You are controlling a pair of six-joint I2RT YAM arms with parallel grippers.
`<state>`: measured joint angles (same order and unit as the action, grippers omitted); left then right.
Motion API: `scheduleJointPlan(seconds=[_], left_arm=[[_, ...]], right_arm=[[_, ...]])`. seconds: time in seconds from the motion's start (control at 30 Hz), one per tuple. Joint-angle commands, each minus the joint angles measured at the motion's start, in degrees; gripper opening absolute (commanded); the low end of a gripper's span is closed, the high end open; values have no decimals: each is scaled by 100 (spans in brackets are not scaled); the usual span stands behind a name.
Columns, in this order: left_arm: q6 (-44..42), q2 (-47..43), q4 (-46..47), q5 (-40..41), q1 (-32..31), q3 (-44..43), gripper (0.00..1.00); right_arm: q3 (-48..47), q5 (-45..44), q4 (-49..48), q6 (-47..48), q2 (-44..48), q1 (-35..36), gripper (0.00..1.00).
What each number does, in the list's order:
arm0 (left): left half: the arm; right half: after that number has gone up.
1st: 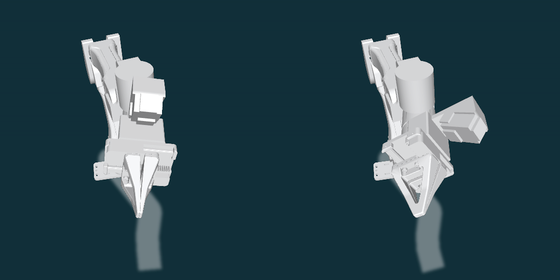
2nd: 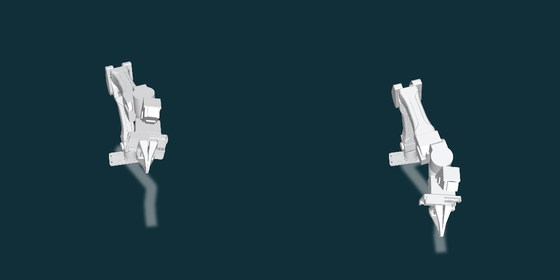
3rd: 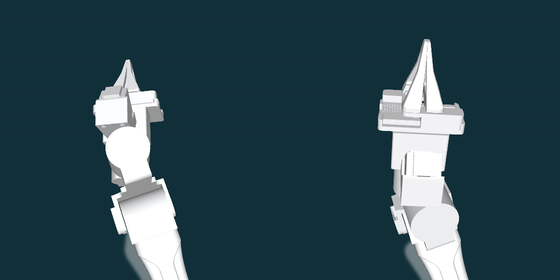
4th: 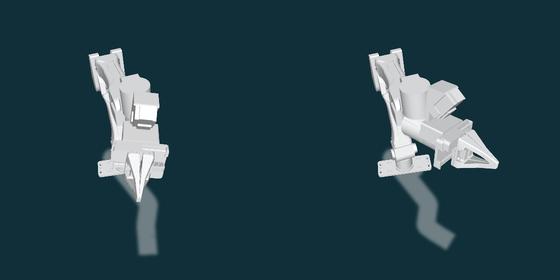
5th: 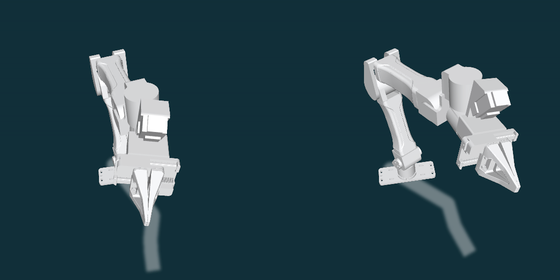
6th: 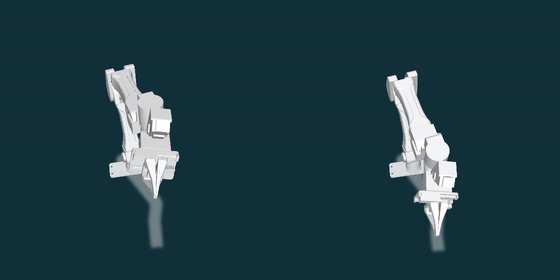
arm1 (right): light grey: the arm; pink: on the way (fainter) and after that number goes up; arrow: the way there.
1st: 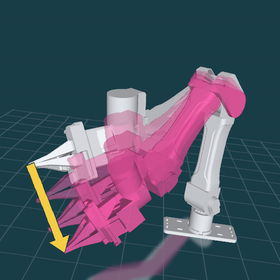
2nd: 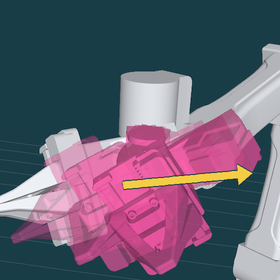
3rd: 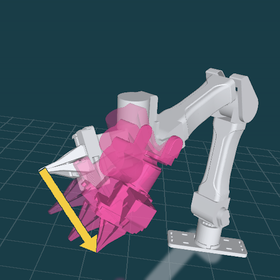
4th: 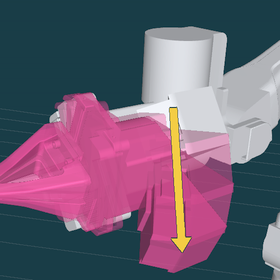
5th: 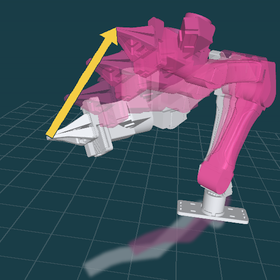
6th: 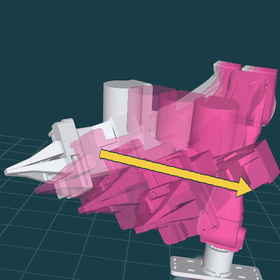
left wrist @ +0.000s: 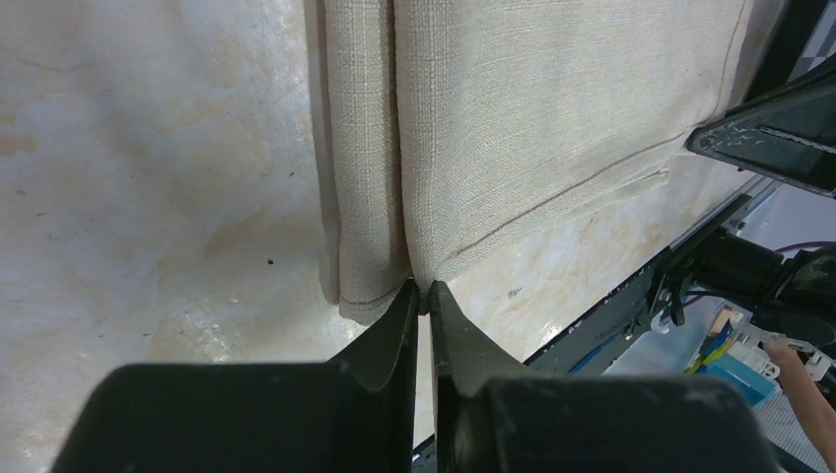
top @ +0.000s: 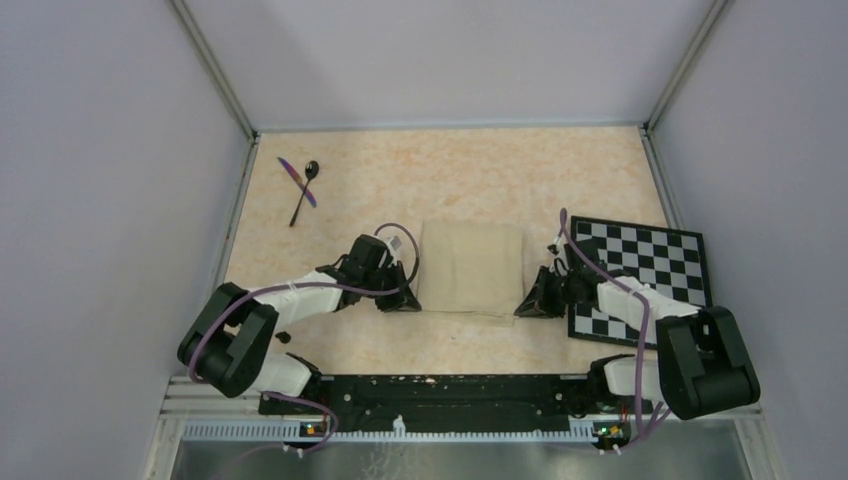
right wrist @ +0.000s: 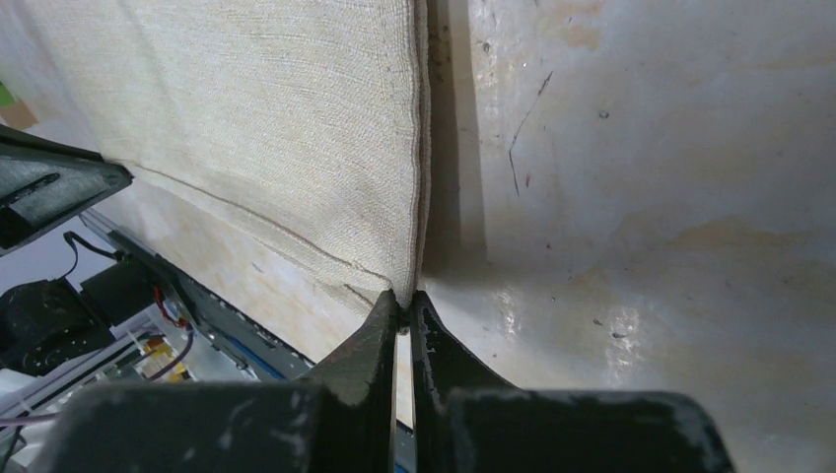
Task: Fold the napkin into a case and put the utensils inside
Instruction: Smooth out the square-folded napkin at the center of the board.
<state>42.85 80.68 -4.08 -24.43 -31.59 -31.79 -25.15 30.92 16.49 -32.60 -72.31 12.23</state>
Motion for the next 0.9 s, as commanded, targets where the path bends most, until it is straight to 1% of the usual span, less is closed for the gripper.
scheduleJointPlan(seconds=[0.0, 0.13, 0.3, 0.47, 0.87], left_arm=[[-45, -331, -43, 31, -20, -96, 11], [-72, -487, -299, 202, -16, -176, 7], [-147, -649, -553, 373, -14, -201, 6], [-176, -669, -675, 498, -8, -158, 6], [-253, -713, -830, 636, -11, -103, 5]], right_arm=[[-233, -103, 310, 83, 364, -36, 0], [-308, -7, 454, 81, 518, -36, 0], [-249, 298, 334, 4, 545, -15, 0], [-246, 386, 254, -65, 504, 109, 0], [-164, 274, 224, -190, 546, 315, 0]])
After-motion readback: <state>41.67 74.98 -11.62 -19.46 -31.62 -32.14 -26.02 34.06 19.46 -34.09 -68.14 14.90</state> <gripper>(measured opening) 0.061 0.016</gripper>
